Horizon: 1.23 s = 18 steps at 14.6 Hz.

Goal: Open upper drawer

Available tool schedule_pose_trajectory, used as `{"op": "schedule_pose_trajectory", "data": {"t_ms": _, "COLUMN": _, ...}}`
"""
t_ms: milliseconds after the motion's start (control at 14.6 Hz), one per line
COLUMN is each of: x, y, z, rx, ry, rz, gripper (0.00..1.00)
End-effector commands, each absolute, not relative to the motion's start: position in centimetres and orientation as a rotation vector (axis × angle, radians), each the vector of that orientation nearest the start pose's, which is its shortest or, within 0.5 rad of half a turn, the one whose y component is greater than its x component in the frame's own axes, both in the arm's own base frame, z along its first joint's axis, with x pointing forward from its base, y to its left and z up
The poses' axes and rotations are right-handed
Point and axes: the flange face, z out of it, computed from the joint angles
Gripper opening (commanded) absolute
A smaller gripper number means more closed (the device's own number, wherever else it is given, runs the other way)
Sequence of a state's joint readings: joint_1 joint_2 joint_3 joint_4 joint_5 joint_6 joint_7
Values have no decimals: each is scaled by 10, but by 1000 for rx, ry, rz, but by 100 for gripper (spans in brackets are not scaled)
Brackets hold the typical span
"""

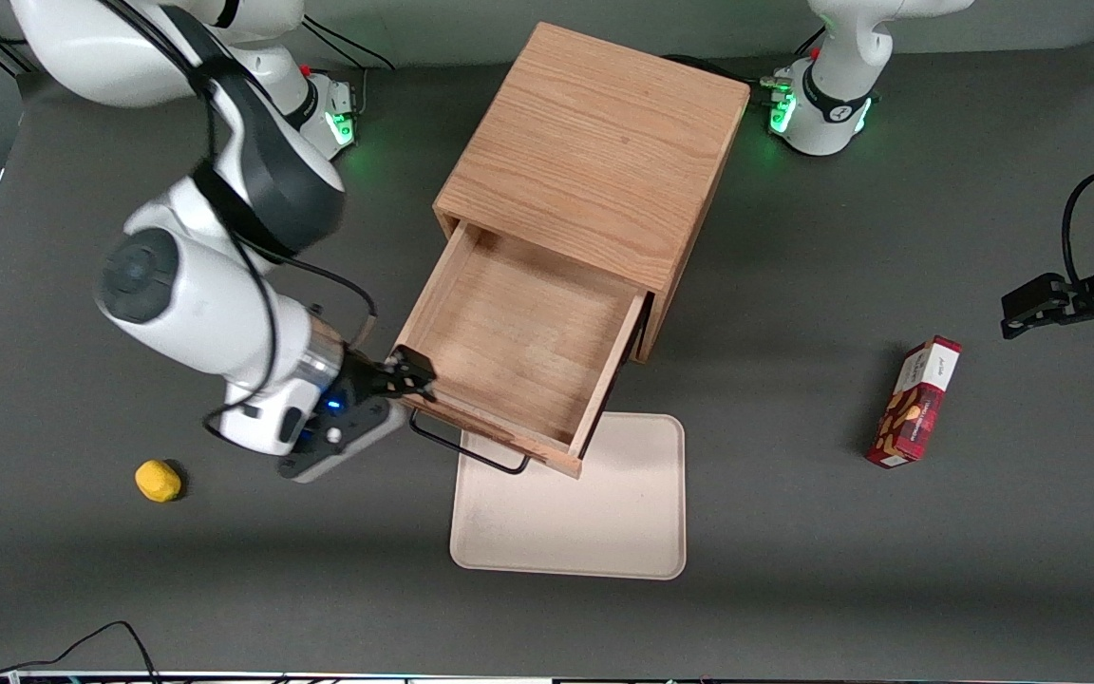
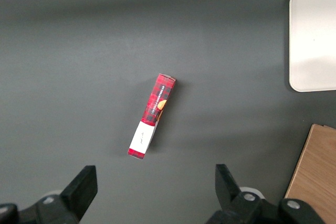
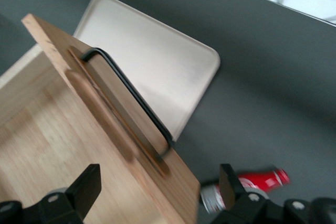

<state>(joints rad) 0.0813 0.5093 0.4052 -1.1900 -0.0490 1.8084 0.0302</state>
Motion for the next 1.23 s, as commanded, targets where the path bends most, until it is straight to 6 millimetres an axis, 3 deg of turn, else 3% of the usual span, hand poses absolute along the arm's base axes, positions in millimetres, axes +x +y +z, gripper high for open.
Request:
{"op": "schedule_pose_trajectory", "data": {"t_ms": 0, "x": 621, "y": 212, "z": 581, "rx": -3034, "ry": -438, "rz": -178, "gripper": 100}}
{"op": "schedule_pose_trajectory", "data": {"t_ms": 137, "x": 597, "y": 186, "z": 603, "rx": -3104, "ry": -215, "rz": -214, "gripper": 100}}
{"op": "schedule_pose_trajectory", "data": {"t_ms": 205, "x": 586, "y": 176, "z": 614, "rx": -3116, "ry": -178, "rz": -237, "gripper": 100}}
{"op": "schedule_pose_trajectory", "data": {"t_ms": 342, "x": 571, "y": 136, "z": 630, "rx": -3142, "ry": -97, "rz": -268, "gripper": 100}}
{"op": "schedule_pose_trajectory", "data": {"t_ms": 479, "x": 560, "y": 93, "z": 641, "rx": -3148, "ry": 18, "rz": -288, "gripper": 100}}
{"op": "schedule_pose_trajectory", "data": {"t_ms": 684, "x": 554, "y": 33, "z": 638, "rx": -3150, "ry": 159, "rz": -271, "gripper": 100}}
{"op": "schedule_pose_trajectory", "data": {"t_ms": 889, "x": 556, "y": -4, "z": 645, "rx": -3146, "ry": 178, "rz": -330, "gripper": 100}}
{"op": "schedule_pose_trajectory", "data": {"t_ms": 1162, "x": 555, "y": -15, "z": 646, "rx": -3120, "ry": 203, "rz": -289, "gripper": 100}}
